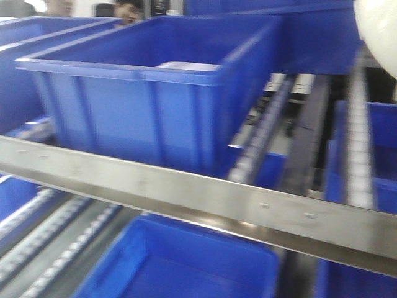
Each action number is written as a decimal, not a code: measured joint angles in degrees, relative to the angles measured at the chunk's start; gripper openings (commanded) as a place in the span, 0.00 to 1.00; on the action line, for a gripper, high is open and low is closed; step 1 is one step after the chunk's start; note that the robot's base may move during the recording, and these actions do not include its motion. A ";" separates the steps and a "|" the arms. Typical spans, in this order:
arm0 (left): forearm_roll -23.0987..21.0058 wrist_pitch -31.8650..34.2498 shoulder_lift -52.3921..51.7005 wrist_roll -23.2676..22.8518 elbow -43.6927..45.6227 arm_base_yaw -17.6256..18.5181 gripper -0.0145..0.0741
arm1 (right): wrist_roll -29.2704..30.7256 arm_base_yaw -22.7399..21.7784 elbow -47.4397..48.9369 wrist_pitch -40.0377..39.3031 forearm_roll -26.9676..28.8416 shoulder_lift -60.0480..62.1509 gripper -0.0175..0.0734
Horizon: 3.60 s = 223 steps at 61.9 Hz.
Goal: Move white bin to right shelf second layer
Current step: 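Position the base in front of the roller-track shelf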
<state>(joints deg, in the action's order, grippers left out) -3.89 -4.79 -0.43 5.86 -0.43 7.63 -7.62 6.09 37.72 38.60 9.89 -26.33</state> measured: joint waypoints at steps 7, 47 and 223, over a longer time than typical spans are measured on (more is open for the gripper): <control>0.00 -0.10 0.00 0.00 0.00 0.00 0.26 | 0.00 0.00 0.00 0.00 0.00 0.00 0.25; 0.00 -0.10 0.00 0.00 0.00 0.00 0.26 | 0.00 0.00 0.00 0.00 0.00 0.00 0.25; 0.00 -0.10 0.00 0.00 0.00 0.00 0.26 | 0.00 0.00 0.00 0.00 0.00 0.00 0.25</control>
<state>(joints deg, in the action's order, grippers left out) -3.89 -4.89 -0.43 5.86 -0.43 7.63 -7.62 6.09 37.72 38.60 9.89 -26.33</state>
